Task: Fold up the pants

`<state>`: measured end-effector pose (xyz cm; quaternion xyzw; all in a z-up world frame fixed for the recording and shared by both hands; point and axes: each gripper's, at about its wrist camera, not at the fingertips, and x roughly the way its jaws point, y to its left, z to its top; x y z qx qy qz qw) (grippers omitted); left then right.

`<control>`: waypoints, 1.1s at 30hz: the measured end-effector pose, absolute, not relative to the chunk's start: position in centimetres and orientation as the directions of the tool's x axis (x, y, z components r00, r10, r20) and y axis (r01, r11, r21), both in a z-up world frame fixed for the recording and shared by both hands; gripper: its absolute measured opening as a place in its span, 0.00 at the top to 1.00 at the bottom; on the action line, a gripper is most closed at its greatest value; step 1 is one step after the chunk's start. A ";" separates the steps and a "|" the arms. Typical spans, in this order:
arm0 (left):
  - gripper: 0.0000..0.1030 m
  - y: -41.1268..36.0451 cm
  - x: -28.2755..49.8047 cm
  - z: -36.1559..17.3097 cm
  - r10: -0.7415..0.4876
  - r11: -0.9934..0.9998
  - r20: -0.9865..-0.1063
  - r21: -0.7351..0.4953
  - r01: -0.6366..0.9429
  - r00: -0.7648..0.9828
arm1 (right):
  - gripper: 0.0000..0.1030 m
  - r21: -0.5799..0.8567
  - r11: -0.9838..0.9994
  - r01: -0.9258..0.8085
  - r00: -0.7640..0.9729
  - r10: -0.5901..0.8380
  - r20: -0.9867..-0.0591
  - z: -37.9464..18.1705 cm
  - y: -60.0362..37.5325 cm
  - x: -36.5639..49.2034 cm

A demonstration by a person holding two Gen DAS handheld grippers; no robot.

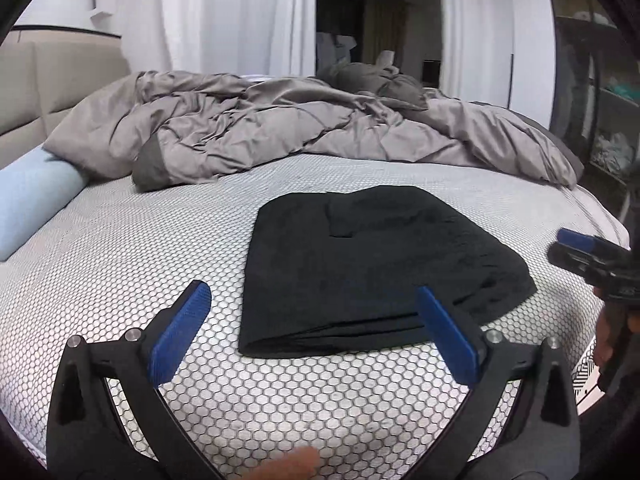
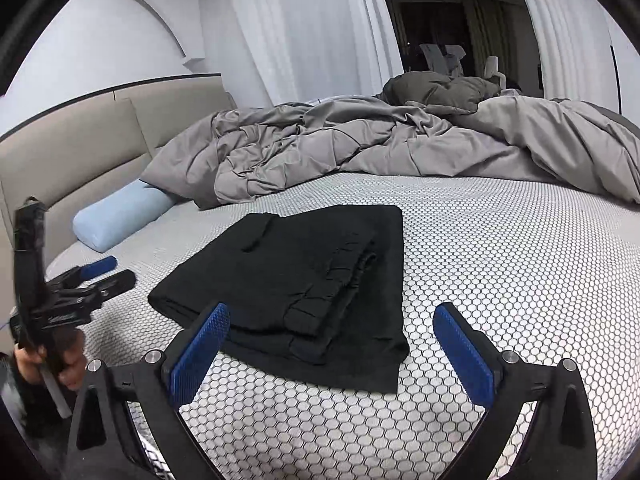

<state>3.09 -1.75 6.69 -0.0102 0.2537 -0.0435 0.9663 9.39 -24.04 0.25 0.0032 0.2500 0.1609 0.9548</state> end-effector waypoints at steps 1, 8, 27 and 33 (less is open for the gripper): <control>0.01 -2.0 3.0 6.6 -0.088 0.996 -0.489 -0.038 0.080 0.868 | 0.00 0.085 0.949 -0.303 0.824 0.305 -0.477 0.2 -23.9 9.7; 0.01 -2.8 3.8 6.2 -0.069 0.997 -0.499 -0.017 0.070 0.864 | 0.00 0.079 0.943 -0.322 0.823 0.320 -0.469 0.2 -22.6 9.9; 0.01 -1.6 5.6 5.3 -0.050 0.998 -0.507 -0.003 0.057 0.860 | 0.00 0.101 0.947 -0.304 0.840 0.316 -0.441 -0.5 -23.0 9.4; 0.01 -1.1 5.7 5.4 -0.055 0.998 -0.501 -0.007 0.060 0.864 | 0.00 0.088 0.948 -0.305 0.842 0.312 -0.440 -0.5 -22.6 9.4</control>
